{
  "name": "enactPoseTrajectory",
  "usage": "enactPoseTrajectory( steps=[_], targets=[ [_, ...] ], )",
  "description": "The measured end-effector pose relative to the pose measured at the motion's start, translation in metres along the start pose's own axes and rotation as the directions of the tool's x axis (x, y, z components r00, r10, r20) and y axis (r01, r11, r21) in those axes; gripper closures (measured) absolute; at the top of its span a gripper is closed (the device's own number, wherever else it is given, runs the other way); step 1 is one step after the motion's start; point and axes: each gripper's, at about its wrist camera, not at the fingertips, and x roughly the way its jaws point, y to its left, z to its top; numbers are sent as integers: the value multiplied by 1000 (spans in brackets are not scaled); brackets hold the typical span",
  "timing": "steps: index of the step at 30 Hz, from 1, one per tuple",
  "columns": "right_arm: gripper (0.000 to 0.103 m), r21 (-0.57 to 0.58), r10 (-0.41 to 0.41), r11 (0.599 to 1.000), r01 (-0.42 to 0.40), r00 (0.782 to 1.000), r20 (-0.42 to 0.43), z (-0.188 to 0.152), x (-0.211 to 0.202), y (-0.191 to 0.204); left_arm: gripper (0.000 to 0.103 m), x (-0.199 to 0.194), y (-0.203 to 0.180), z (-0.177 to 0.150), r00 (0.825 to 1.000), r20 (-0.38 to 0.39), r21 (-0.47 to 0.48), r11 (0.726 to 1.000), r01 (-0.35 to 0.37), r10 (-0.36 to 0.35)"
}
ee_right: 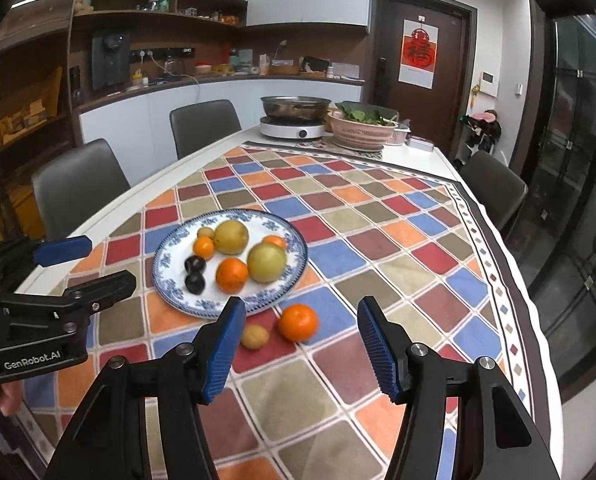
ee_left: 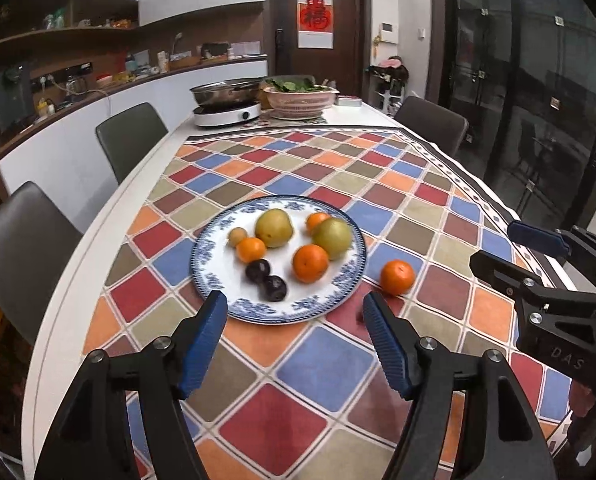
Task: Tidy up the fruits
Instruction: 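Move the left tool to the last kiwi while the right tool approaches the last orange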
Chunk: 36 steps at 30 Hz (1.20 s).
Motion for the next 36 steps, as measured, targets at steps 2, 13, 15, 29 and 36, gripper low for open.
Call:
enactPoseTrajectory(
  steps=[2, 13, 15, 29, 36],
  targets=[
    [44, -3, -11, 1000, 11, 1000, -2, -5, 0, -6, 33, 4, -7, -2, 1000, 1, 14, 1000, 13, -13],
    [44, 12, -69, 997, 70, 997, -42, -29, 13, -30, 34, 51, -35, -13, 989, -83, 36, 991, 125, -122],
    [44, 17, -73, 997, 74, 996, -53, -33, 18, -34, 36, 60, -38, -15, 987, -100, 39, 990, 133, -129],
    [44, 63, -55, 996, 64, 989, -136, -53, 49, -49, 64, 123, -60, -18, 966, -218, 57, 986, 158, -142],
    [44, 66, -43, 996, 54, 987, -154, -55, 56, -47, 75, 132, -63, -16, 966, -218, 67, 985, 159, -141]
  ],
)
